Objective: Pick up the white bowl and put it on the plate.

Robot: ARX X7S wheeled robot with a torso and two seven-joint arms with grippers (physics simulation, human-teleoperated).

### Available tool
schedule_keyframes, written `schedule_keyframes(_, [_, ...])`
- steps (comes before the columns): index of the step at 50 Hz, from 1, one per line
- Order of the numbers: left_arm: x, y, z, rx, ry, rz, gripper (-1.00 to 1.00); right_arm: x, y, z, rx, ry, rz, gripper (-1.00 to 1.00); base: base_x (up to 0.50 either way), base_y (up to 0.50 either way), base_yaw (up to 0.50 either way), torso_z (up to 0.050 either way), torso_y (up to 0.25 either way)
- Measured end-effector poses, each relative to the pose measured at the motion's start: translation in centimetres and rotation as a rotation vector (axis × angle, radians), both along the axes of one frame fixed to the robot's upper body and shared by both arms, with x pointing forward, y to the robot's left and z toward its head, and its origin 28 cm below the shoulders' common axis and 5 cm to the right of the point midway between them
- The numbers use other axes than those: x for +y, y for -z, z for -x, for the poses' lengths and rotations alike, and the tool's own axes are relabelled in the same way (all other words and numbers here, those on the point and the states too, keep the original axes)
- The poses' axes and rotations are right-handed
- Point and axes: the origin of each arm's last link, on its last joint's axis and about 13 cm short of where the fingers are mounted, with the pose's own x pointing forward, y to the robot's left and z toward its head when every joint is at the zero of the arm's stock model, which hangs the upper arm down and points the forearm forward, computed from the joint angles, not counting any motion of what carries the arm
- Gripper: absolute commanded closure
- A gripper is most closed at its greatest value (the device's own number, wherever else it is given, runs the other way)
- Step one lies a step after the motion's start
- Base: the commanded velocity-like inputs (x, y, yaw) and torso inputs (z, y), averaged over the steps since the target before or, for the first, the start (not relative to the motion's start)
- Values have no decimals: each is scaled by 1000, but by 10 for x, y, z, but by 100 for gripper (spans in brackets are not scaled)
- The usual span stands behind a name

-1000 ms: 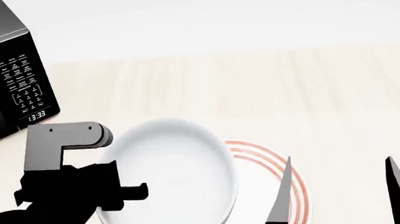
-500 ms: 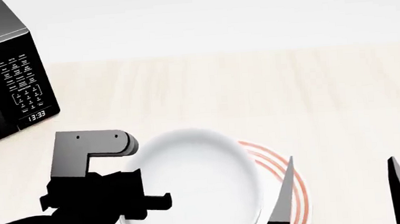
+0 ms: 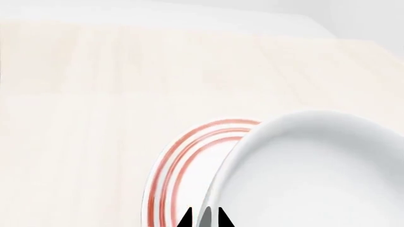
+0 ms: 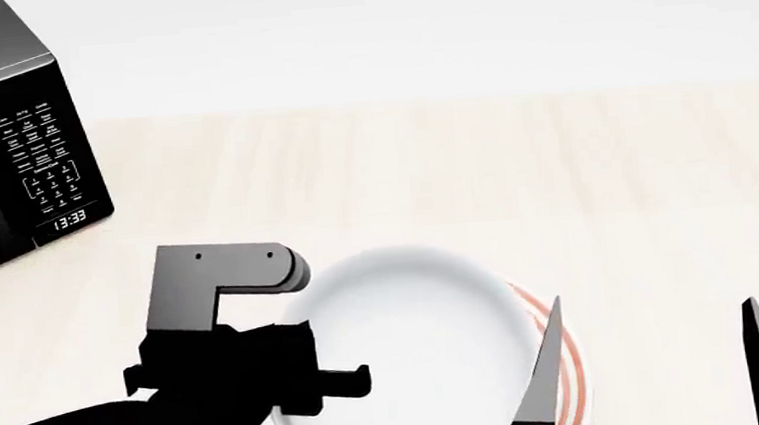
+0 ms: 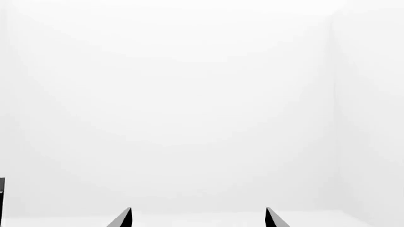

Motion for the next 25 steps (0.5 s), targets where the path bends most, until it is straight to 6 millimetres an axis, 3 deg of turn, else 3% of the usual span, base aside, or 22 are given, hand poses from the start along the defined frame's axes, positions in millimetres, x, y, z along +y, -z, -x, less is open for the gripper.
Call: schedule_keyframes(25, [-11, -6, -27, 0, -25, 16, 100, -1, 0, 0, -2, 2, -3, -100, 0, 0, 0, 1, 0])
